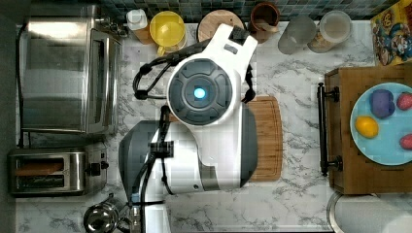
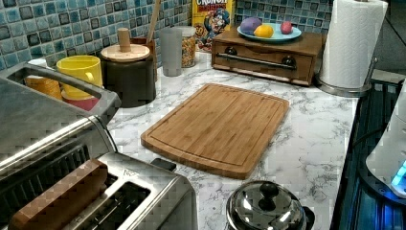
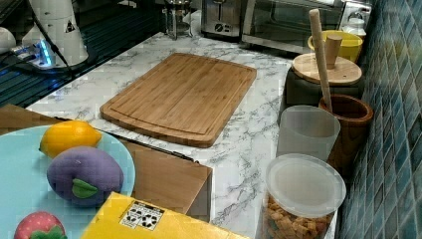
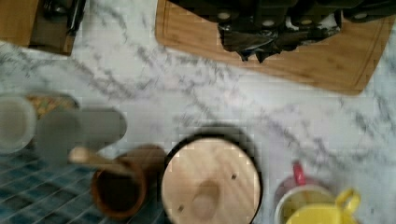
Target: Turn on the toaster.
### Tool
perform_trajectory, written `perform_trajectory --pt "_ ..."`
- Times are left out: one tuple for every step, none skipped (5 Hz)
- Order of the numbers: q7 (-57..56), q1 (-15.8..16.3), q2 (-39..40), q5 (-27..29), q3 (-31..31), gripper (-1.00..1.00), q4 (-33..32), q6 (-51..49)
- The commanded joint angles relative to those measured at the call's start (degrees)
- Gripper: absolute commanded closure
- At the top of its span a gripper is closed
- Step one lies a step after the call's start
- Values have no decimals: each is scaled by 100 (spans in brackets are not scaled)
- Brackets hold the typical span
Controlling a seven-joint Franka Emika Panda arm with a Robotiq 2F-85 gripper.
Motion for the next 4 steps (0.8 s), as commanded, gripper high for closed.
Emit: perform_trajectory --pt "89 195 133 -236 226 100 -458 -146" --pt "87 144 133 -236 276 100 -459 -146" --pt "353 212 94 -197 339 100 -638 -289" --pt "709 366 -87 -64 528 100 -925 -336"
